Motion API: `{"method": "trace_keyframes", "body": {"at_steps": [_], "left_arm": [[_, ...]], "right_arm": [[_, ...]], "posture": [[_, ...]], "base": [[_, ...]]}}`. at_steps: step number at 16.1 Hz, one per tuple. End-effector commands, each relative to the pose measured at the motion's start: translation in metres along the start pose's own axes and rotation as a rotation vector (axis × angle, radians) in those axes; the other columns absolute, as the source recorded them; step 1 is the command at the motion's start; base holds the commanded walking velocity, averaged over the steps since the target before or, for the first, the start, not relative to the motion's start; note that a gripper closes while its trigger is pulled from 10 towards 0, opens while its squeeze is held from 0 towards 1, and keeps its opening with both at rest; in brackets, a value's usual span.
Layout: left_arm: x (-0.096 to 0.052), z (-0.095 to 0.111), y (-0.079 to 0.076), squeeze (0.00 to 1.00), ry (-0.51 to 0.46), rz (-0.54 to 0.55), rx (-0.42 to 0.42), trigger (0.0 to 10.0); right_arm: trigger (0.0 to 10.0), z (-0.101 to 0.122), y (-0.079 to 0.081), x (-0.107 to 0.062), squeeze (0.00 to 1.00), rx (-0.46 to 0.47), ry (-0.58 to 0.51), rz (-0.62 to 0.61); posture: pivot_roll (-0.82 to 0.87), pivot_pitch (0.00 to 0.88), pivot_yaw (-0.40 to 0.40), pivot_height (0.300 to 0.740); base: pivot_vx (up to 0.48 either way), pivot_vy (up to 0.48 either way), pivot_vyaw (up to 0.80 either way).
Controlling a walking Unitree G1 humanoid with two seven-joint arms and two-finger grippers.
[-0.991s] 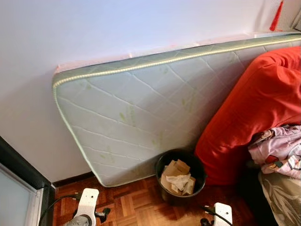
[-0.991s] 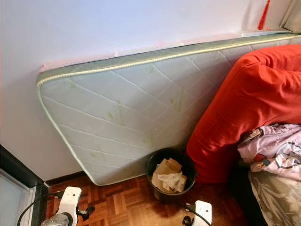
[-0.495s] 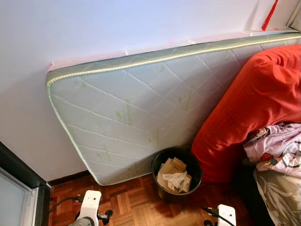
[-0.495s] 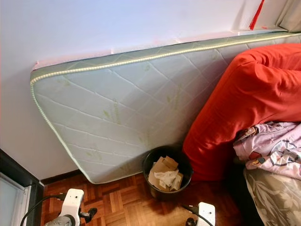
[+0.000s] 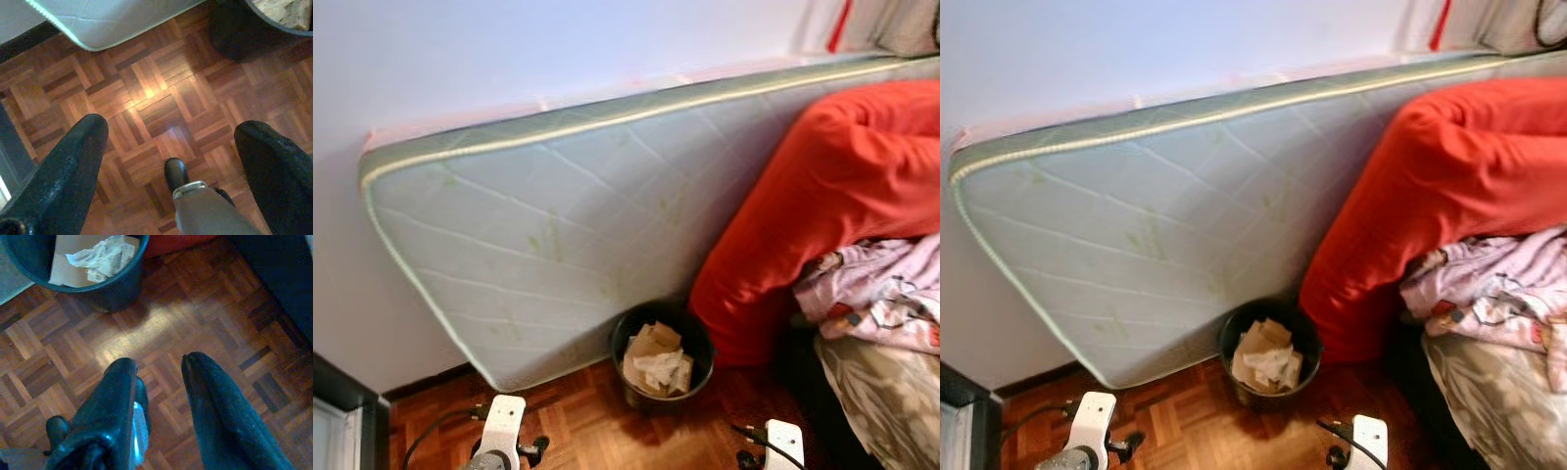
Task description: Clean up the room
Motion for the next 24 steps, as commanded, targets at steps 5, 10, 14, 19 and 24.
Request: {"method": "trace_keyframes", "body": {"at_steps": [5, 10, 14, 19, 24], "left_arm": [[-0.0009, -0.0052, 0.0003, 0.00, 0.012, -0.001, 0.004, 10.0], [-0.0013, -0.0051, 0.0020, 0.00, 0.015, -0.004, 0.013, 10.0], [-0.0009, -0.0029, 0.0015, 0.00, 0.010, -0.005, 0.015, 10.0], [-0.0011, -0.0025, 0.0033, 0.00, 0.009, -0.001, 0.015, 10.0], [-0.0013, -0.0032, 0.0034, 0.00, 0.011, -0.003, 0.015, 10.0]], "right_arm": [[10.0, -0.0021, -0.0003, -0.0005, 0.00, 0.001, 0.005, 0.008], [10.0, -0.0055, 0.0009, -0.0011, 0.00, 0.006, 0.011, 0.008], [10.0, -0.0070, 0.0019, -0.0014, 0.00, 0.004, 0.015, 0.015], [10.0, -0.0073, 0.0042, -0.0013, 0.00, 0.001, 0.016, 0.023], [10.0, -0.0073, 0.0039, -0.0014, 0.00, 0.009, 0.013, 0.017]], "posture": [[0.05, 0.063, -0.043, 0.740], [0.05, 0.065, -0.033, 0.740], [0.05, 0.067, -0.034, 0.740], [0.05, 0.068, -0.033, 0.740], [0.05, 0.070, -0.033, 0.740]], "base": [[0.000, -0.238, -0.13], [0.000, -0.317, -0.29], [0.000, -0.322, 0.00], [0.000, -0.323, -0.29], [0.000, -0.325, 0.00]]}}
Point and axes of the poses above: a point about 5 cm out from each wrist's last joint towards the gripper, its own x axis pointing out of the wrist towards the gripper, its own z axis along the axis of the wrist's last joint, y = z × x, the point moved 6 cm from there along x, pointing out of the wrist towards the gripper, and after that the axes turned 14 degrees about -x, right-handed, at the moved point
